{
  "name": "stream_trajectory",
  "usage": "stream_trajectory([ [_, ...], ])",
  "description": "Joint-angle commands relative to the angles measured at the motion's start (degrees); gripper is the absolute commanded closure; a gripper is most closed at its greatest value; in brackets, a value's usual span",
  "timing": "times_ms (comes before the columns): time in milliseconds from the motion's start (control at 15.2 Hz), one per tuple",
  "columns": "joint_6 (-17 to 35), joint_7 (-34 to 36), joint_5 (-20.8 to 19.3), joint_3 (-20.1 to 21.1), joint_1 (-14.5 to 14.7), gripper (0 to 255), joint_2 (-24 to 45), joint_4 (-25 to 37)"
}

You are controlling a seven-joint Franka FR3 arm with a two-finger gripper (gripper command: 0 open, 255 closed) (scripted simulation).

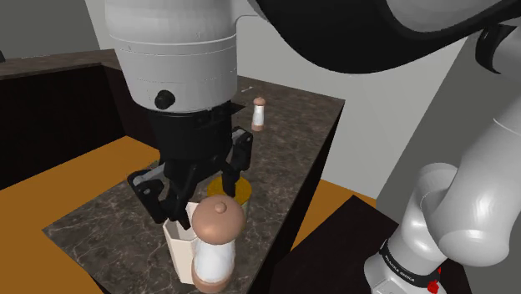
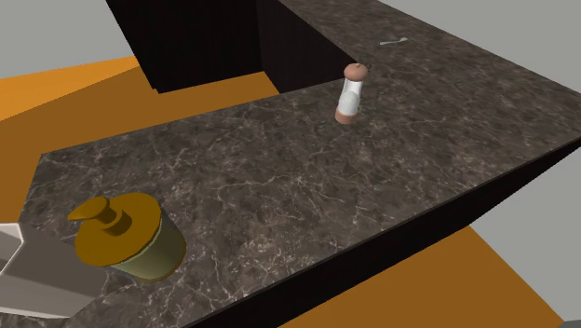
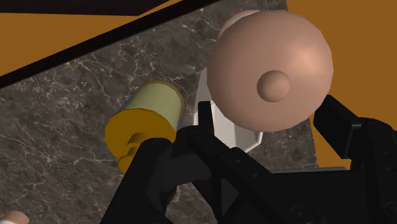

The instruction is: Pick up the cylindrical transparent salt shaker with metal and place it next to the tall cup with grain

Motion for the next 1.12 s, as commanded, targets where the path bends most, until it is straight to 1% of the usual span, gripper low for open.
stream_trajectory([
  [0, 1.6, -0.1, 0.2, -0.1, 0.0, 255, -0.4, -1.9],
  [1056, 13.9, 0.8, 0.0, 0.4, 0.3, 255, 0.0, -13.9],
])
